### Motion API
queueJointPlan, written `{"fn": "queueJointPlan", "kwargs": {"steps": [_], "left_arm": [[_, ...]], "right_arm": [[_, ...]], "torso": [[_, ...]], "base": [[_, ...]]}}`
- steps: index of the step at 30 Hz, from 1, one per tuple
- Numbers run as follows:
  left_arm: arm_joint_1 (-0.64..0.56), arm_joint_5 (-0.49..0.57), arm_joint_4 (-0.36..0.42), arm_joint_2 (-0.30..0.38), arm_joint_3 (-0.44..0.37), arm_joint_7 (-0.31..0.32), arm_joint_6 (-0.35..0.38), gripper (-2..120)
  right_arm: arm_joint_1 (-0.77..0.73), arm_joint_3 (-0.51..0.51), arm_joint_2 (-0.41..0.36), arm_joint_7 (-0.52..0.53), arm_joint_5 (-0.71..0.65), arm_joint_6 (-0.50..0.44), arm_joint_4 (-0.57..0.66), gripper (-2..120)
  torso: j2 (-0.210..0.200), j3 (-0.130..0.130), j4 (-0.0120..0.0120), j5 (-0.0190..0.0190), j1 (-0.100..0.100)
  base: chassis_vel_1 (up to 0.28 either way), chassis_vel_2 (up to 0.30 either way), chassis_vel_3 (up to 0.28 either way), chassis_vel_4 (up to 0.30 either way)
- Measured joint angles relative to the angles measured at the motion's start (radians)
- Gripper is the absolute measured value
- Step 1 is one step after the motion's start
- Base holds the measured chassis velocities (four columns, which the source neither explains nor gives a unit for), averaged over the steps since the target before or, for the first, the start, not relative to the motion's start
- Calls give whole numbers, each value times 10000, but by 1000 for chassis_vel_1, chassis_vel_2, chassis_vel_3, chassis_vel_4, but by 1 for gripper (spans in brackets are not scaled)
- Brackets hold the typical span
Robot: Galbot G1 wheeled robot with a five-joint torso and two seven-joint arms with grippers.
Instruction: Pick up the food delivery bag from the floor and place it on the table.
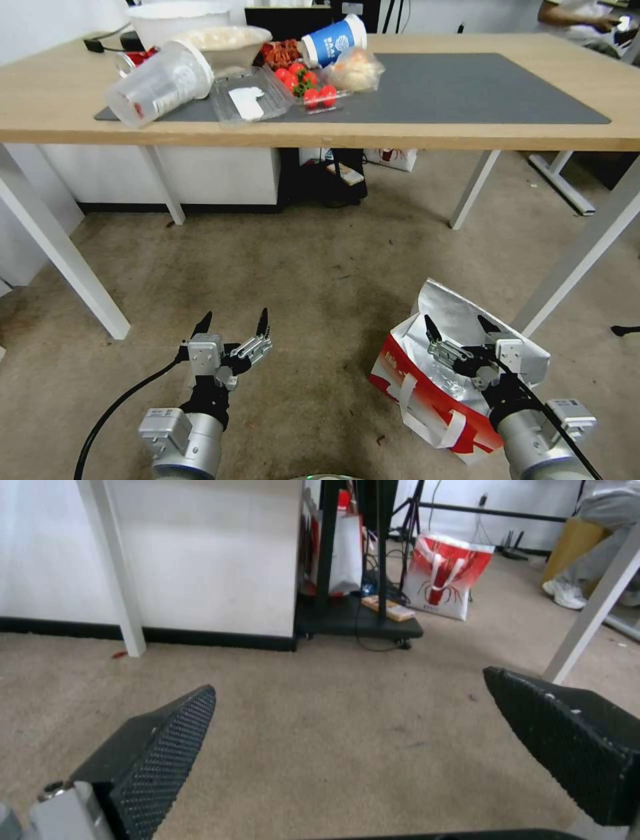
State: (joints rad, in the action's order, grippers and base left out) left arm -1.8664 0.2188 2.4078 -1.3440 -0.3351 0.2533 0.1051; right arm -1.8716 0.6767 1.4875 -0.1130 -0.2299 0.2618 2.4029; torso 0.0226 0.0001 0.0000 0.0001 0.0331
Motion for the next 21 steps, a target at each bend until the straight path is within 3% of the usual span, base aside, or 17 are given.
{"fn": "queueJointPlan", "kwargs": {"steps": [15, 19, 21], "left_arm": [[77, 6, -238, -27, 2, -78, -225, 100], [96, -82, -392, 29, -42, -445, -659, 100], [119, -117, -424, 61, -46, -561, -905, 100]], "right_arm": [[19, 11, -107, -61, 66, -63, -161, 100], [375, 496, -821, -648, -84, -909, -652, 100], [913, 1891, -2440, -2023, -430, -2348, -1898, 100]], "torso": [[35, -1, -3, 0, -4], [47, -1, -3, 1, -1], [58, -1, 4, 2, 2]], "base": [[0, 0, 0, 0], [0, 0, 0, 0], [0, 0, 0, 0]]}}
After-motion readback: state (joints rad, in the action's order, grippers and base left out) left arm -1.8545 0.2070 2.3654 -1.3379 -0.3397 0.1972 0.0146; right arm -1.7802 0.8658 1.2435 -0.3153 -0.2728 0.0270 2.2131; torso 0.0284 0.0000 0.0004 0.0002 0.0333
